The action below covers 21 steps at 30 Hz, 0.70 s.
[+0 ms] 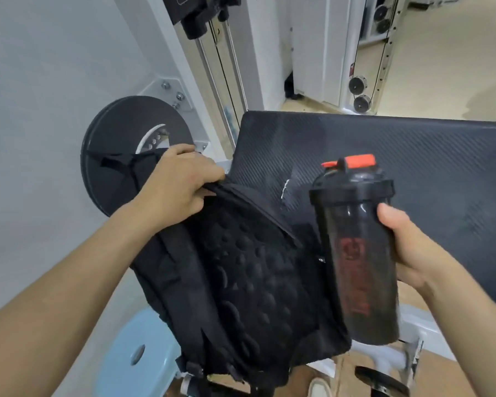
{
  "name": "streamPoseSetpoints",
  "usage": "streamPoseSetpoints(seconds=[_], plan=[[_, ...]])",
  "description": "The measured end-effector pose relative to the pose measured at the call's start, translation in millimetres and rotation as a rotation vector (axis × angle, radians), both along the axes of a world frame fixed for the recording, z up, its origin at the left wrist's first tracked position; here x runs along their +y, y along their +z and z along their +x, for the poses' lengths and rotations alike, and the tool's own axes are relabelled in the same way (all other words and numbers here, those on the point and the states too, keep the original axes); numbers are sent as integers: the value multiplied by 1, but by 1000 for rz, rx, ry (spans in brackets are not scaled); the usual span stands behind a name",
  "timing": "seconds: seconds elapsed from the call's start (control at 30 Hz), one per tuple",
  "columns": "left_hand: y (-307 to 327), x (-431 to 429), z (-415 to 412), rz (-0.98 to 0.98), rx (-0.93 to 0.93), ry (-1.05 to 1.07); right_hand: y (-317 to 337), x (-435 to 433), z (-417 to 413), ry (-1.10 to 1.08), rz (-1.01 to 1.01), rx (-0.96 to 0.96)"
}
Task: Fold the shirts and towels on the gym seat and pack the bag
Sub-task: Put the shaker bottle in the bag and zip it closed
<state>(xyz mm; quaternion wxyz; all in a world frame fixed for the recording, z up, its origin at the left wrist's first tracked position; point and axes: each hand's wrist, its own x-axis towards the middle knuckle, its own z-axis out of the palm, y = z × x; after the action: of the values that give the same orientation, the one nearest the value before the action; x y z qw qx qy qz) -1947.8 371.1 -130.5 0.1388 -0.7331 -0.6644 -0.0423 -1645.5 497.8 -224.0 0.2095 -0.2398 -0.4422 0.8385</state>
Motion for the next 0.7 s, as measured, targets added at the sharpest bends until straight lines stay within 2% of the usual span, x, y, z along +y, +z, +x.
streamPoseSetpoints(seconds=[0.07,0.1,0.2,0.27,0.37,0.43,0.57,0.63,0.7], plan=[[19,-1,24,85,-2,-218,-1,-4,8,182,156,85],[26,2,34,138,-10,-296,-1,-3,13,259,169,148],[29,28,42,318,-108,-280,-2,-4,35,373,39,365],[12,52,37,311,-169,-153,-11,-7,46,333,75,269],[-33,76,39,117,-88,-126,-23,-12,50,263,208,19],[-59,81,42,0,-33,-133,-27,-10,54,318,298,-79],[-69,88,43,-28,5,-61,-20,-1,66,528,350,-134],[-66,93,44,-83,14,-41,-13,-1,61,657,445,-124],[-63,95,49,-136,-39,-21,-7,-2,53,748,583,-194]])
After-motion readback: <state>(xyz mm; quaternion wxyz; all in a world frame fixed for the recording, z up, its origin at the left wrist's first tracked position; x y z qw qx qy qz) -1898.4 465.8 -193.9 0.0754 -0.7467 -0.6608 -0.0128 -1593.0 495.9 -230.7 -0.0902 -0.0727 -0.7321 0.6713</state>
